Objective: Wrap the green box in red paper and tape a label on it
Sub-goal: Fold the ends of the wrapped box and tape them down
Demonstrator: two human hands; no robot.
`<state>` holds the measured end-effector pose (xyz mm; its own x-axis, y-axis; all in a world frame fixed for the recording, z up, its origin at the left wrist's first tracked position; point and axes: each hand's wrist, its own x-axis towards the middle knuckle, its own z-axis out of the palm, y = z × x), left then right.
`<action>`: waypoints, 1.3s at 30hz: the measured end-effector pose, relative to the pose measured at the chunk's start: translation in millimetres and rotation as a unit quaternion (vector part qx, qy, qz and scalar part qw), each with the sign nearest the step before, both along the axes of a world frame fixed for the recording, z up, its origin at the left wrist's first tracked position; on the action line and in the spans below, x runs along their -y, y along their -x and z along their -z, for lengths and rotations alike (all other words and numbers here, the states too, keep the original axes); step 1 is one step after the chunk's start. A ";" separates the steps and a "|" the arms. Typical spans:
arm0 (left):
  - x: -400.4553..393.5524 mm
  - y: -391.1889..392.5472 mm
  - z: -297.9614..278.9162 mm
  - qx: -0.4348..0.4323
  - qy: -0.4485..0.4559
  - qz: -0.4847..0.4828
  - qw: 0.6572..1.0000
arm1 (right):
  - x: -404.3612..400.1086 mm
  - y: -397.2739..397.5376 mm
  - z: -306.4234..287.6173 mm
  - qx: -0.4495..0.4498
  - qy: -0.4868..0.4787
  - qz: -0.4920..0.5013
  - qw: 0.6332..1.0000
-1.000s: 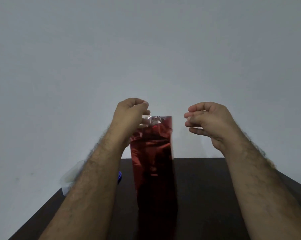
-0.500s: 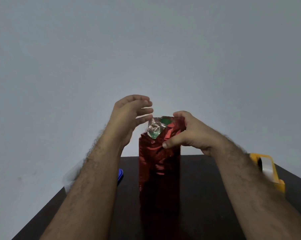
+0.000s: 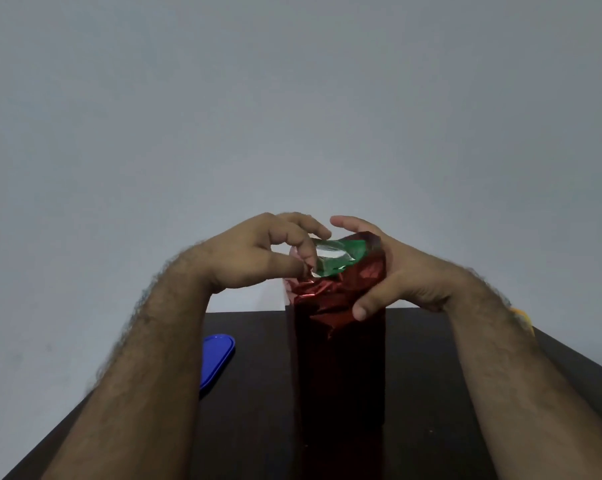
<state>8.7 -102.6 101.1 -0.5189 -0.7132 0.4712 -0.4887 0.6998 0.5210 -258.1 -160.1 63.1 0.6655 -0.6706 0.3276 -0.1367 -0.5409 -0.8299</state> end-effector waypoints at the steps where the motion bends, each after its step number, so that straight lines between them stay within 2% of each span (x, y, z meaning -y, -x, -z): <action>1: 1.7 0.3 -0.2 -0.020 0.005 -0.010 1.000 | 0.2 -0.6 1.7 -0.012 0.008 -0.002 1.000; 4: 7.1 3.3 0.7 -0.121 0.015 -0.073 0.990 | -1.2 -4.2 4.6 -0.013 0.017 0.028 0.999; 7: 12.6 5.9 3.2 -0.263 0.051 -0.151 0.952 | -1.6 -4.0 7.6 0.006 0.002 0.043 0.999; 8: 13.7 4.5 3.0 -0.286 0.045 -0.166 0.943 | -1.1 -3.7 8.0 0.007 0.000 0.046 0.999; 12: 15.1 -1.8 3.6 -0.235 -0.041 -0.224 0.945 | 2.6 -3.8 4.3 0.013 0.019 0.085 0.996; 14: 15.9 -0.1 5.1 -0.244 -0.053 -0.252 0.935 | 5.0 -2.1 2.2 0.033 0.017 0.101 0.994; 17: 15.7 7.3 4.6 -0.286 -0.036 -0.228 0.930 | 7.4 5.5 2.2 0.066 -0.005 0.068 0.995; 19: 15.0 13.4 2.4 -0.328 -0.025 -0.198 0.923 | 7.7 9.3 1.4 0.130 -0.057 0.053 0.988; 21: 17.7 17.3 2.1 -0.356 -0.035 -0.191 0.914 | 12.2 12.8 -2.8 0.222 -0.111 0.078 0.966; 23: 22.9 19.5 5.6 -0.334 -0.068 -0.221 0.914 | 16.6 15.0 -6.1 0.280 -0.124 0.127 0.943; 24: 25.8 20.9 8.1 -0.315 -0.083 -0.240 0.914 | 18.4 16.1 -7.0 0.280 -0.122 0.165 0.938; 27: 30.8 21.8 14.8 -0.306 -0.107 -0.266 0.908 | 22.0 18.0 -2.3 0.185 -0.131 0.243 0.943; 30: 31.5 18.2 18.1 -0.321 -0.132 -0.269 0.899 | 12.5 19.8 -2.2 0.099 -0.115 0.242 0.958; 32: 28.9 14.5 20.6 -0.303 -0.151 -0.243 0.909 | 4.9 20.7 -3.2 0.090 -0.093 0.232 0.964; 36: 22.7 9.4 25.4 -0.245 -0.160 -0.123 0.948 | -3.6 18.1 4.4 0.128 -0.075 0.234 0.961; 39: 17.2 10.0 26.1 -0.183 -0.140 -0.092 0.969 | -10.4 12.5 17.5 0.144 -0.059 0.241 0.958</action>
<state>-1.3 -119.8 75.0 -0.2054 -0.9043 0.3742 -0.3375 0.4244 0.8402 -270.7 -149.7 45.6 0.1632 -0.9207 0.3545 -0.1027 -0.3732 -0.9220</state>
